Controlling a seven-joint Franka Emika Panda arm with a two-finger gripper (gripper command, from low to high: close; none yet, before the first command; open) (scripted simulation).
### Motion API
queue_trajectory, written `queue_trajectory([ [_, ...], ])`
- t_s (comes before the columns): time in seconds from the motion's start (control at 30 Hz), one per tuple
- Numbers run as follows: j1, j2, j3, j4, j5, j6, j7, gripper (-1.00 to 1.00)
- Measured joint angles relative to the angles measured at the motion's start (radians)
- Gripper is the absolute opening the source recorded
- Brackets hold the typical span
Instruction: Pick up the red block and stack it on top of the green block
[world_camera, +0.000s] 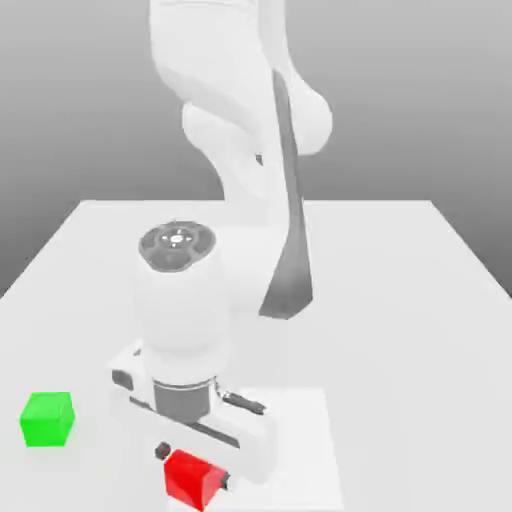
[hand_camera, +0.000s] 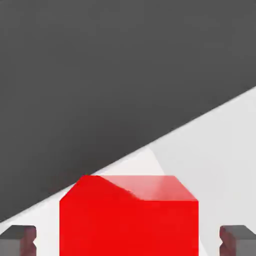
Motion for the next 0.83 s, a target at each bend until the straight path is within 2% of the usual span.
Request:
queue_trajectory([
  [0.13,0.000,0.005,0.000,0.001,-0.001,0.005,0.001,-1.00],
  [0.3,-0.015,-0.147,0.010,-0.024,0.025,-0.124,-0.010,-1.00],
  [0.57,-0.178,-0.253,-0.200,-0.061,0.086,-0.193,0.256,-1.00],
  [0.7,-0.238,-0.141,-0.226,-0.054,0.160,-0.091,0.286,-1.00],
  [0.73,-0.245,-0.116,-0.220,-0.053,0.173,-0.068,0.280,1.00],
  [0.83,-0.245,-0.116,-0.220,-0.053,0.173,-0.068,0.280,1.00],
])
